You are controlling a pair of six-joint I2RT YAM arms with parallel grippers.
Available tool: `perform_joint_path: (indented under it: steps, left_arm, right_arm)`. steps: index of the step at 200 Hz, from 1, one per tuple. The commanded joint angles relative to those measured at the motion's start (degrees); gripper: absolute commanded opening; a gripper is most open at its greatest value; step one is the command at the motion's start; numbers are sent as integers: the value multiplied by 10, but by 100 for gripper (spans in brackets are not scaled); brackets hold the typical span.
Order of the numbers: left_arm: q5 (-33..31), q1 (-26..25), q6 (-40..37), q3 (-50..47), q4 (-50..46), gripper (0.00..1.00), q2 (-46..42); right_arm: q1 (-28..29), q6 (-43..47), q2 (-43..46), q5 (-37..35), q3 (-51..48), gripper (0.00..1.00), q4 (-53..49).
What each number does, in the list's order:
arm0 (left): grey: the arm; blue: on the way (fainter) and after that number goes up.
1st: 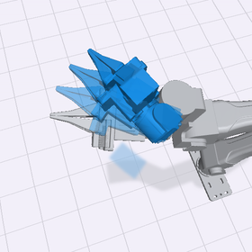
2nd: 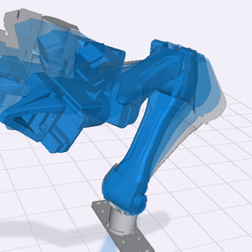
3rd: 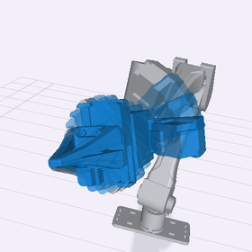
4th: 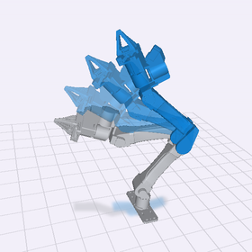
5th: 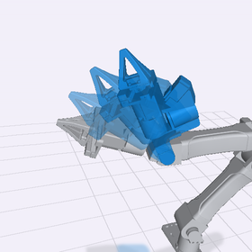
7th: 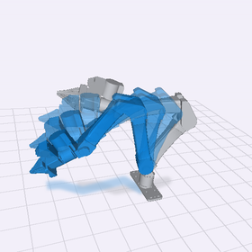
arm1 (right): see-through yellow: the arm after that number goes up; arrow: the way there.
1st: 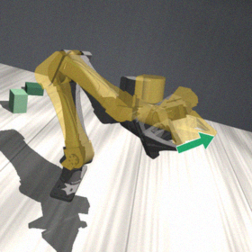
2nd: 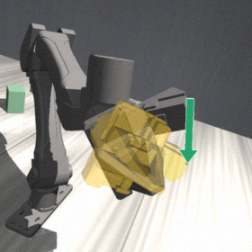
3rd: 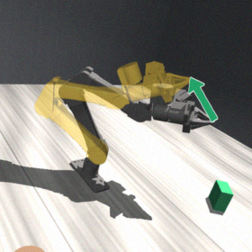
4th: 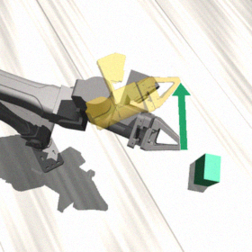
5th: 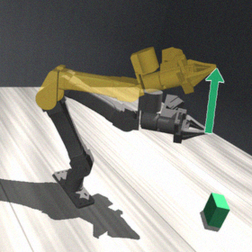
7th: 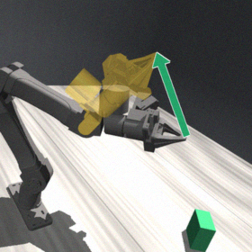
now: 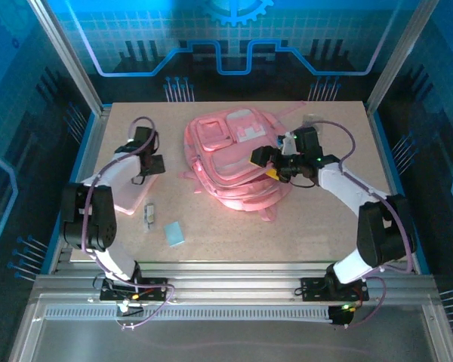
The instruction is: Pack books, pencil case, and school supplies into a backpack
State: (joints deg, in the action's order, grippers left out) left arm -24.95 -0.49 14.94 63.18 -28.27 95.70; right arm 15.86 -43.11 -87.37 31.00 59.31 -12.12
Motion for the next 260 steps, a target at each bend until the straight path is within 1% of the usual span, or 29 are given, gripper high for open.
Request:
perform_joint_path:
  steps: [1,32,50,69,83,100,110,136,170,186,207,224,236,260]
  left_arm:
    - [38,43,44,-30,-25,99,-25]
    - [51,111,63,-57,-3,99,-39]
    - [73,147,76,-63,6,99,-31]
    - [126,178,92,-72,20,99,-18]
    - [148,180,97,-76,25,99,-13]
    - [192,172,109,-88,36,99,-19]
    - [206,161,116,-99,43,99,-32]
    - [219,104,140,-118,46,99,-68]
    - [217,28,200,-159,59,99,-123]
    - [197,-1,201,-160,51,99,-136]
    - [143,-18,162,-132,11,99,-127]
    - [94,-19,124,-98,-22,99,-97]
    - [72,-19,102,-71,-42,99,-68]
    - [69,-19,72,-19,-72,99,-6]
  right_arm:
    - [3,74,51,-49,14,100,-74]
    - [0,84,92,-82,-24,100,-87]
    - [-2,82,107,-88,-43,100,-86]
    - [-6,79,114,-91,-52,100,-86]
    - [-6,77,120,-94,-52,100,-87]
    - [-7,74,125,-100,-49,100,-86]
    - [-7,70,127,-101,-48,100,-81]
    - [-6,60,127,-102,-47,100,-70]
    - [0,55,117,-102,-46,100,-66]
    - [3,54,113,-101,-48,100,-64]
    - [5,52,110,-99,-47,100,-63]
    - [5,52,110,-99,-46,100,-62]
    - [6,51,112,-102,-46,100,-62]
    - [7,47,119,-108,-49,100,-63]
